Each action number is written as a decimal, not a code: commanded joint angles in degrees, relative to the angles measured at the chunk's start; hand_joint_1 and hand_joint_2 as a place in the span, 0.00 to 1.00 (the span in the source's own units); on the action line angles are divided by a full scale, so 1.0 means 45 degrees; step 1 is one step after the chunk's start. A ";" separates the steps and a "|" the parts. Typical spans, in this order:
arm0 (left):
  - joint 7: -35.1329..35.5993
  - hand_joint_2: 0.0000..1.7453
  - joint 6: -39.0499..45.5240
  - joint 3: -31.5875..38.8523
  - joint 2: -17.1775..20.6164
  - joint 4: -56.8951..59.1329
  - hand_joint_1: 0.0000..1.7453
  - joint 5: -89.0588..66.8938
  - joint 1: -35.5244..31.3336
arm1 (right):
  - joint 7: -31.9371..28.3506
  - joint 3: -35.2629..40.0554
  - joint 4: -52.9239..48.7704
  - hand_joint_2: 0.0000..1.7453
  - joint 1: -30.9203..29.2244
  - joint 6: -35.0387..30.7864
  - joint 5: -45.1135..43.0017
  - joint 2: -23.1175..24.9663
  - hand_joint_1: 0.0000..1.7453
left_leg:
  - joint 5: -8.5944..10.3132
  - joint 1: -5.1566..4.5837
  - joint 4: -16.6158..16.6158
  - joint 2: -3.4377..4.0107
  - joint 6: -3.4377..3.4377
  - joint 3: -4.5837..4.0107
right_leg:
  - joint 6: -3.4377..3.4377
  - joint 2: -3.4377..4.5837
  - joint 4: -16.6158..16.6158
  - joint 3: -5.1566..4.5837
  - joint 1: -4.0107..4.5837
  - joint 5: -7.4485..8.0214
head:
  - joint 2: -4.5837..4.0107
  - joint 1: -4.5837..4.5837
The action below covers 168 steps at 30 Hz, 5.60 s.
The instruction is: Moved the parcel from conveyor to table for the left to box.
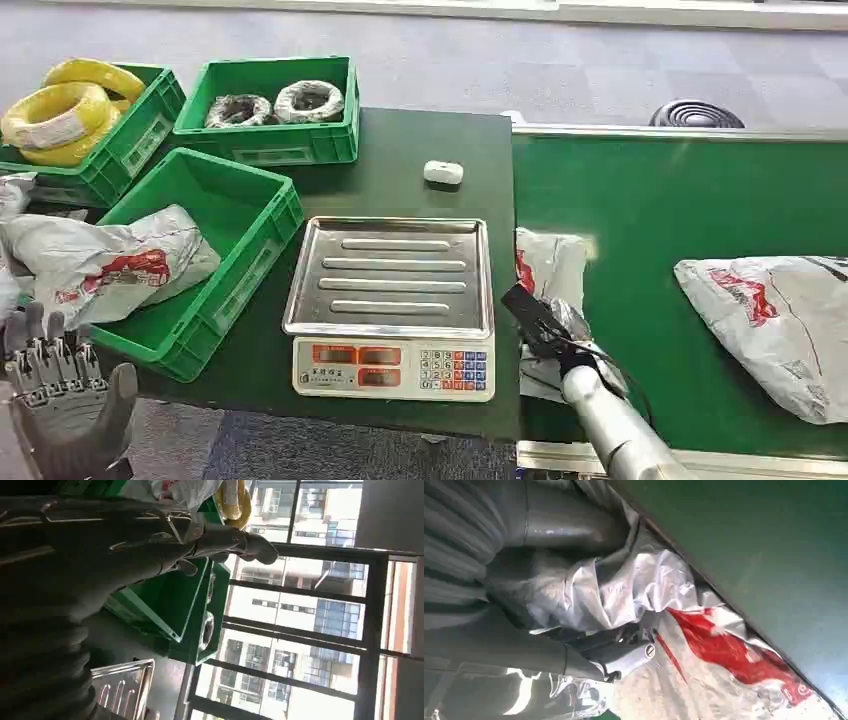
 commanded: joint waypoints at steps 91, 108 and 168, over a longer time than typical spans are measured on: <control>0.5888 1.00 -0.4468 -0.5484 -0.0648 1.7976 1.00 -1.0763 -1.3526 | -0.7296 -0.4805 -1.6830 1.00 0.5887 -0.0007 -0.4769 -0.1284 0.00 | 0.0121 -0.0016 -0.0030 -0.0212 0.0003 -0.0129 | -0.0032 -0.0263 -0.0040 -0.0044 -0.0011 0.0051 | 0.0000 0.0000; 0.6777 1.00 -0.0560 -0.1328 0.2309 1.0348 1.00 -0.8931 -1.4702 | -0.6983 -0.5135 -1.6315 1.00 0.6709 0.0010 -0.4286 -0.0607 0.00 | 0.0101 0.0015 0.0024 -0.0132 -0.0009 -0.0207 | -0.0038 -0.0176 0.0031 -0.0161 0.0020 0.0045 | 0.0000 0.0000; 0.5610 1.00 -0.4801 0.8296 0.3361 0.4319 0.00 -0.8421 -0.1877 | -0.6405 -0.7173 -1.6786 1.00 0.9341 0.0185 -0.3917 -0.0004 0.00 | 0.0011 -0.0003 -0.0045 0.0024 0.0002 -0.0102 | -0.0045 -0.0038 -0.0022 -0.0111 0.0006 -0.0015 | 0.0000 0.0005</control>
